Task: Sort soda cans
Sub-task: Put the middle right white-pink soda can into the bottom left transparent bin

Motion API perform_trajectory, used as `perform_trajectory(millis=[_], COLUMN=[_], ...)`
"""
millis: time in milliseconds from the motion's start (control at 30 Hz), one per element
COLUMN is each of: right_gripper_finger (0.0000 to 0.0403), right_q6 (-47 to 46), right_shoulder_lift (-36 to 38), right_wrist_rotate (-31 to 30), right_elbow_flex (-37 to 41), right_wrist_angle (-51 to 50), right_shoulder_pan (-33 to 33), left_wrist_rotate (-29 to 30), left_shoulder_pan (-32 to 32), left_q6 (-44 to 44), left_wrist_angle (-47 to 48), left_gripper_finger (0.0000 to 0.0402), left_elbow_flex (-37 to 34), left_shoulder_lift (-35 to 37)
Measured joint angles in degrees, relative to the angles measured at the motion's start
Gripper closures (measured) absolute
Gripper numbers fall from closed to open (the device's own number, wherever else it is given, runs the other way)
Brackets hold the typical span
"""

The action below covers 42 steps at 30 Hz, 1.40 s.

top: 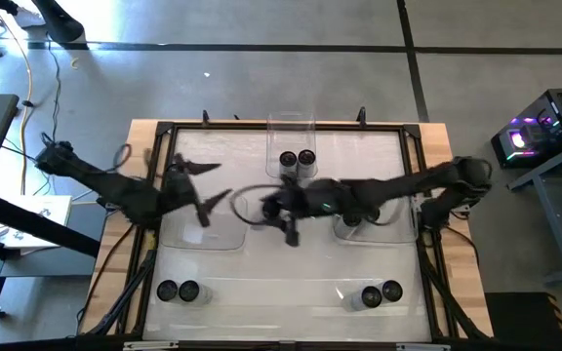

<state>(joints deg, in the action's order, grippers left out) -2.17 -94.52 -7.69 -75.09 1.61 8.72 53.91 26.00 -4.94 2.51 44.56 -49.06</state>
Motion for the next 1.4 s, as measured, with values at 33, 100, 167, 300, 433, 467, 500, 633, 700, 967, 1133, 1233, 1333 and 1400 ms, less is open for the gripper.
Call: perform_trajectory(millis=[33,100,167,300,433,467,500,633,700,967,1133,1233,1333,1400], right_gripper_finger=[0.0166,0.0166,0.0166,0.0166,0.0166,0.0166,0.0166,0.0166,0.0166,0.0136,0.0085,0.0078,0.0076,0.0075], right_q6=[1.0,3.3,4.1,4.1,3.4,3.0,2.6,2.1,2.0,0.7,-0.1,0.5,-0.1,-0.3], right_shoulder_lift=[-2.5,-7.9,-13.3,-21.8,-27.5,-28.7,-29.7,-32.0,-33.2,-35.0,-34.9,-34.9,-34.5,-33.4], right_wrist_rotate=[2.0,5.5,7.8,10.4,11.0,11.5,12.3,14.9,14.8,14.0,14.0,14.0,13.9,13.9], right_elbow_flex=[-2.6,-8.5,-14.9,-26.3,-33.5,-34.5,-35.1,-35.5,-35.6,-35.6,-35.6,-35.6,-35.6,-35.6], right_wrist_angle=[0.1,-0.5,-1.9,-6.5,-15.6,-17.5,-18.3,-18.0,-17.4,-16.7,-16.6,-16.7,-16.6,-16.1], right_shoulder_pan=[-1.2,-3.4,-5.3,-7.9,-9.6,-9.9,-10.1,-11.1,-11.2,-11.6,-11.8,-11.8,-11.8,-11.8], left_wrist_rotate=[0.4,0.5,0.6,0.9,2.1,2.8,3.3,4.8,5.0,5.2,5.2,5.2,5.0,4.5], left_shoulder_pan=[0.9,2.4,3.5,4.6,4.8,4.8,4.8,4.8,4.7,4.8,4.8,4.8,4.8,4.8], left_q6=[0.5,2.4,4.8,8.7,10.5,10.8,10.8,11.1,11.7,12.5,13.4,14.0,15.4,16.8], left_wrist_angle=[0.8,3.1,5.7,9.9,12.2,12.9,13.3,13.5,13.8,13.8,13.8,13.8,14.0,13.9], left_gripper_finger=[0.008,0.008,0.008,0.008,0.008,0.008,0.008,0.008,0.008,0.008,0.008,0.008,0.008,0.008], left_elbow_flex=[0.0,0.0,0.0,0.0,-0.1,-0.1,-0.1,-0.8,-0.8,-0.8,-0.8,-0.8,-0.6,-0.2], left_shoulder_lift=[1.8,4.5,6.0,6.6,5.7,5.4,5.0,3.4,2.5,1.8,1.9,1.8,2.0,2.3])
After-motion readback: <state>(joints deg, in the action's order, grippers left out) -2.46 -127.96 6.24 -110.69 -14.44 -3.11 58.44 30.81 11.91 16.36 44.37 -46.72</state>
